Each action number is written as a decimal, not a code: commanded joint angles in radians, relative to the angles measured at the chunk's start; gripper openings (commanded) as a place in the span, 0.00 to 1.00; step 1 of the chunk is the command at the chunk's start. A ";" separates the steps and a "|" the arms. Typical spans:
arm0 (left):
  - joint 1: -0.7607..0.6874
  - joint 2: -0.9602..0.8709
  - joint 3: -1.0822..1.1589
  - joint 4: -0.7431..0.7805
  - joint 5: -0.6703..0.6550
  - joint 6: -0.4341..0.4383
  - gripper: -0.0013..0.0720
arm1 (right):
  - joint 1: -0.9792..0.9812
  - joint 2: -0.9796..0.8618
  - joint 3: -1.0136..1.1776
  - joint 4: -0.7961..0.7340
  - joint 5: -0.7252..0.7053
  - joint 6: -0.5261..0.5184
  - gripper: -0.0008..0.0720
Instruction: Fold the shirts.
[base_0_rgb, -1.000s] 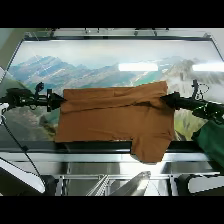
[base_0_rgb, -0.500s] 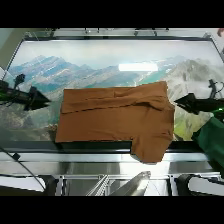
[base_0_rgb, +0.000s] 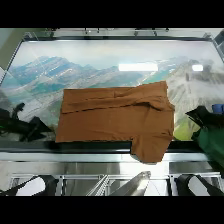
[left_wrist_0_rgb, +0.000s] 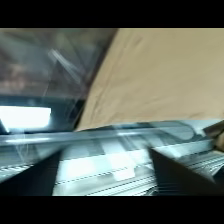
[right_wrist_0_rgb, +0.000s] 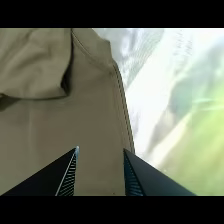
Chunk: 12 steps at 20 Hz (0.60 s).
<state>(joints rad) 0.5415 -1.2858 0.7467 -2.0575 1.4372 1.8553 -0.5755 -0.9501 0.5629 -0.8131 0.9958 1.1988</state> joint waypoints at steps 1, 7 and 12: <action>-0.042 -0.028 -0.108 0.015 -0.078 0.018 0.98 | -0.002 0.066 -0.067 -0.013 -0.007 0.021 0.48; -0.170 -0.231 -0.021 -0.020 -0.117 0.017 0.97 | -0.002 0.067 -0.067 -0.010 0.087 0.021 0.48; -0.261 -0.254 0.071 -0.037 -0.112 0.022 0.30 | -0.003 0.067 -0.079 -0.088 0.281 0.141 0.48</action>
<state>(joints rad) 0.3275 -1.5227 0.7704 -2.0922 1.4044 1.8771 -0.5774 -0.8845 0.4938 -0.8440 1.1572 1.2583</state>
